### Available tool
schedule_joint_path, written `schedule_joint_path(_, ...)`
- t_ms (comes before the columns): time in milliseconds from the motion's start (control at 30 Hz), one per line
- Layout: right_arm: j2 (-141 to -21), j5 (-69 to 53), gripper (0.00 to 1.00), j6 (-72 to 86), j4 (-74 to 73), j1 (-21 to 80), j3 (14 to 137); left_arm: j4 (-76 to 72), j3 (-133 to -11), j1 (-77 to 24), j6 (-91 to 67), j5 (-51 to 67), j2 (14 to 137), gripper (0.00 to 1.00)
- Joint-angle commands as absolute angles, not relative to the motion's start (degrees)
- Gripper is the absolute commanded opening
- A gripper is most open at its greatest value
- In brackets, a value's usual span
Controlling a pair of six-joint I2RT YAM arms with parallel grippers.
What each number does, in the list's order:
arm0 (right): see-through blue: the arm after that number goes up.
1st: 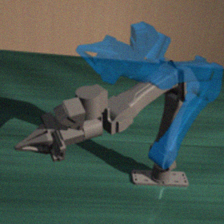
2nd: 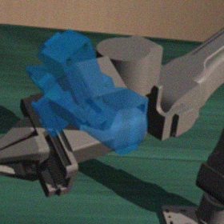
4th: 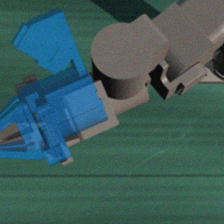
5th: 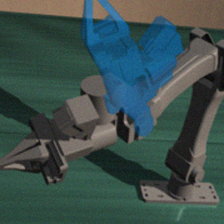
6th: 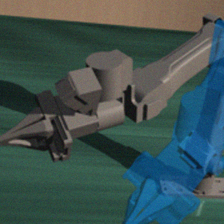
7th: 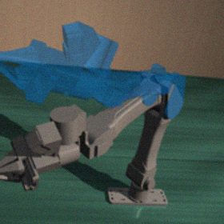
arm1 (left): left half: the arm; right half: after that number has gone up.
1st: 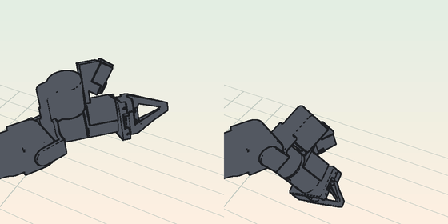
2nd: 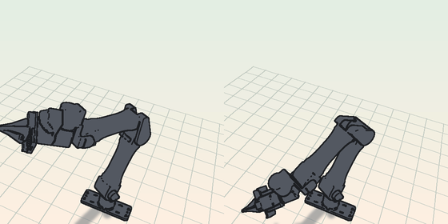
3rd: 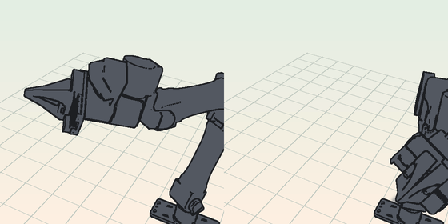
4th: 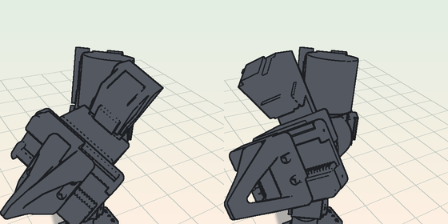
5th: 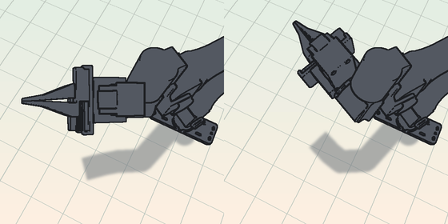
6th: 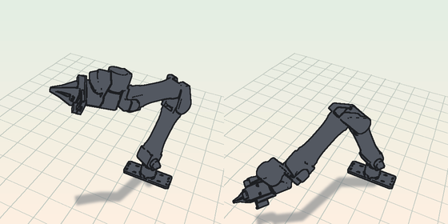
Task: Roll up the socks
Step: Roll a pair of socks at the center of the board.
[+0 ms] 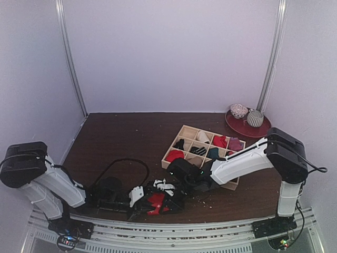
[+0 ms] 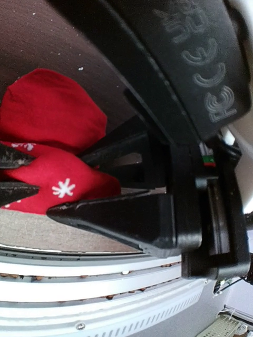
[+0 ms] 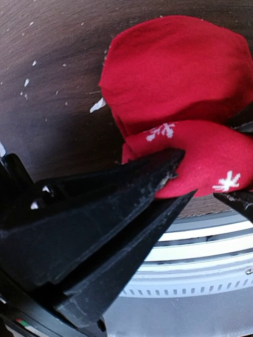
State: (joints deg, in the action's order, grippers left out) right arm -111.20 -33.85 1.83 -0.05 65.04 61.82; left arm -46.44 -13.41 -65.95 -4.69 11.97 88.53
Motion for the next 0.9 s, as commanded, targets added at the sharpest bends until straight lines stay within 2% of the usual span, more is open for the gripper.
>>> schedule_joint_path(0,-111.9,-28.6,0.31,2.0,-7.7,65.2,61.6,-45.5,-14.9,-66.3,-9.1,11.1,91.5,0.00)
schedule_joint_path(67,-109.6,-25.7,0.33,2.0,-7.5,65.2,61.2,-45.3,-14.0,-66.1,-12.8,9.5,91.4,0.00)
schedule_joint_path(133,-106.1,-22.5,0.39,2.2,-5.0,65.3,59.6,-43.4,-13.7,-65.5,-17.0,9.0,91.3,0.00)
schedule_joint_path(233,-97.9,-15.2,0.44,0.2,3.0,66.2,53.0,-40.5,-14.0,-64.3,-22.3,10.3,91.8,0.00)
schedule_joint_path(300,-93.7,-8.2,0.58,-4.9,9.9,68.7,48.3,-40.4,-13.8,-63.7,-25.7,11.9,92.6,0.00)
schedule_joint_path(367,-91.1,-0.8,0.64,-10.5,15.8,72.9,44.2,-40.5,-13.9,-63.1,-28.9,13.5,94.4,0.00)
schedule_joint_path(600,-96.4,6.9,0.66,-19.9,17.6,78.9,45.4,-42.8,-14.9,-62.5,-34.8,19.0,101.1,0.00)
schedule_joint_path(867,-102.5,12.2,0.66,-23.2,17.6,79.1,47.3,-45.1,-14.3,-62.4,-35.5,22.5,103.1,0.00)
